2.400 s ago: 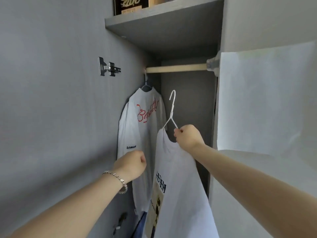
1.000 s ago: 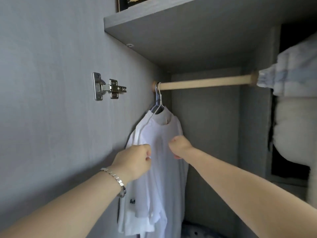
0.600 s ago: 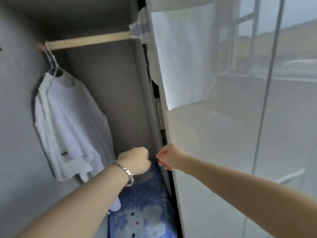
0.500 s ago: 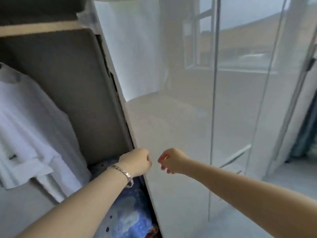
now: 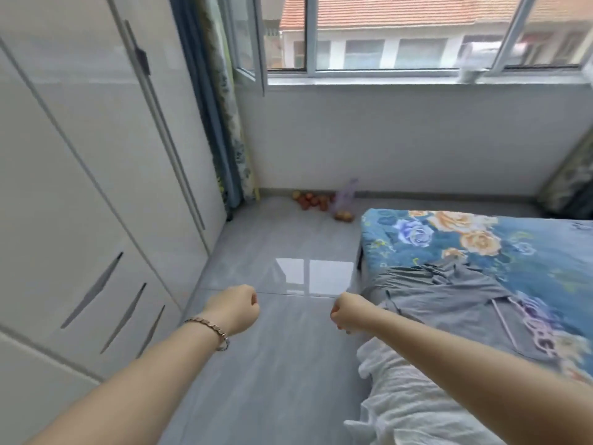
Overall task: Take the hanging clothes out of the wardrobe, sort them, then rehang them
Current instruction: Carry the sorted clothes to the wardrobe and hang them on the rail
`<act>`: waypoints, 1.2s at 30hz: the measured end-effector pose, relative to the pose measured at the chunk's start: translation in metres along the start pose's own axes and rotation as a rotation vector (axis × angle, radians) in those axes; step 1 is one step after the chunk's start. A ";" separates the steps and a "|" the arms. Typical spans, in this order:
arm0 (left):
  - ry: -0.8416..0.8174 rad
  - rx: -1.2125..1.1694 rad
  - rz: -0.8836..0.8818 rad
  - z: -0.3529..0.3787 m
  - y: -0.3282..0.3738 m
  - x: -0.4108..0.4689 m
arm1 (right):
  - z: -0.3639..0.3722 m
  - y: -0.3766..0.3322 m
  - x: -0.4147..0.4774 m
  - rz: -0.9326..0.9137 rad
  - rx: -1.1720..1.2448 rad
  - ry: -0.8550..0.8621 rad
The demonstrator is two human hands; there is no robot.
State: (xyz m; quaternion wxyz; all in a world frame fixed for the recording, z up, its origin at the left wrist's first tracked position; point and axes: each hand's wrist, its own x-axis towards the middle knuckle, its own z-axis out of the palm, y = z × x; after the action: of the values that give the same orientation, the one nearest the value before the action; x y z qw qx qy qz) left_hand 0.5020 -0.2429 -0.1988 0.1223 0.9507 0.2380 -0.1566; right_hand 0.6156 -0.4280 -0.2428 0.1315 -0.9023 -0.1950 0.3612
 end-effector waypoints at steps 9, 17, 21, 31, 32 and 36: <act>-0.203 0.141 0.348 0.063 0.195 0.109 | -0.049 0.258 -0.010 0.594 0.311 0.165; -0.368 0.264 0.595 0.098 0.269 0.219 | -0.035 0.320 0.007 0.908 0.524 0.312; -0.407 0.358 0.732 0.100 0.303 0.259 | -0.034 0.325 0.023 0.984 0.631 0.336; -0.403 0.382 0.863 0.146 0.430 0.332 | -0.012 0.403 0.086 1.099 0.874 0.439; -0.406 0.385 0.869 0.155 0.447 0.338 | -0.013 0.417 0.095 1.109 0.883 0.440; -0.409 0.413 0.900 0.196 0.513 0.357 | -0.016 0.490 0.130 1.130 0.889 0.466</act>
State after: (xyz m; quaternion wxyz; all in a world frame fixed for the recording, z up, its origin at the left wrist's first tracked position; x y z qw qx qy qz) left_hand 1.0061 -0.5947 -0.4251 0.0315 0.9132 -0.2575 -0.3142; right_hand 0.8386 -0.8071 -0.4948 0.3158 -0.7800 0.4942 0.2182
